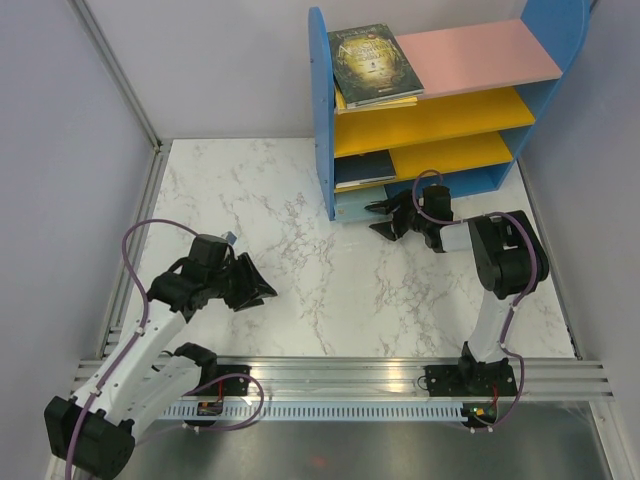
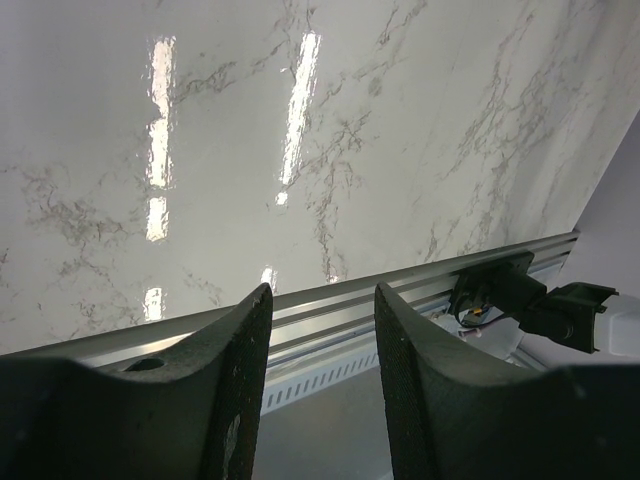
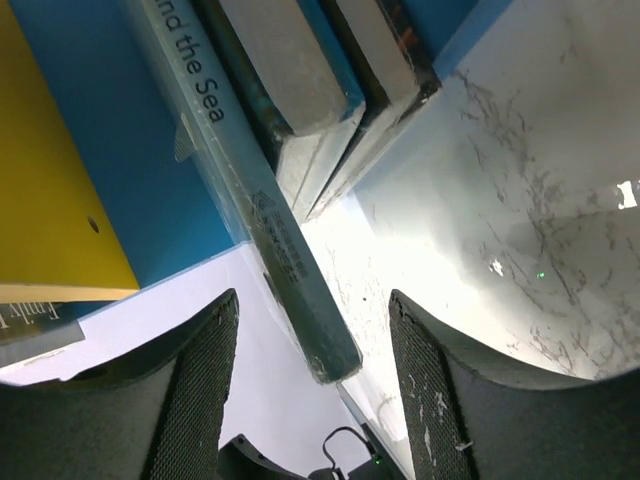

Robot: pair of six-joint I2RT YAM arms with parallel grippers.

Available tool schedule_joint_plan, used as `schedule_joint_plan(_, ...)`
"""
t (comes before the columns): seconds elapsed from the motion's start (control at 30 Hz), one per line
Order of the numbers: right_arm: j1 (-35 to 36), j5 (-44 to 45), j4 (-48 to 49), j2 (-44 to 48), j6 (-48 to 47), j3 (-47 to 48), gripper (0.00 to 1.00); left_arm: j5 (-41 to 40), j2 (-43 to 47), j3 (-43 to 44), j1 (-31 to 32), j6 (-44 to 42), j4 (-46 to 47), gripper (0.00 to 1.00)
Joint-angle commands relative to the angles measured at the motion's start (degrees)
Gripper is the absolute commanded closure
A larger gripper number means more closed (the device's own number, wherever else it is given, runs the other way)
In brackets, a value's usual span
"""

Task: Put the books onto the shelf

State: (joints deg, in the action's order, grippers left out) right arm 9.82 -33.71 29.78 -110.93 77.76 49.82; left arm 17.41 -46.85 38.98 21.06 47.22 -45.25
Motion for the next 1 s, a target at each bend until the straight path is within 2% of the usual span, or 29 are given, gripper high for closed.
schedule_joint_plan(0.0,0.19,-1.53,1.24,2.83,-0.77,-0.60,0.35,-1.06,-0.17,-0.40,-0.32,-0.99,1.04,0.51)
schedule_joint_plan(0.07,0.19,-2.40,2.73,2.83,0.20,-1.30,0.37,-1.06,-0.26,-0.48,-0.32,-0.99,1.13,0.51)
schedule_joint_plan(0.17,0.11,-2.67,5.46,2.74,1.61,-1.83,0.46,-1.24,-0.43,-0.40,-0.32,-0.99,1.48,0.51)
schedule_joint_plan(0.2,0.19,-2.85,7.12,2.65,1.87,-1.92,0.55,-1.24,-0.43,-0.31,-0.23,-0.99,1.49,0.51)
schedule_joint_plan(0.37,0.19,-3.38,9.24,1.43,3.54,-0.96,0.75,-1.32,-0.70,-0.05,-0.32,-0.99,1.84,0.50)
schedule_joint_plan(0.57,0.28,-3.29,8.45,-0.51,3.63,1.59,0.83,-1.50,-1.05,0.48,-0.32,-1.17,1.92,0.50)
schedule_joint_plan(0.97,0.46,-2.41,9.59,-5.25,5.91,6.43,0.87,-1.68,-2.01,1.18,-0.40,-2.22,2.01,0.50)
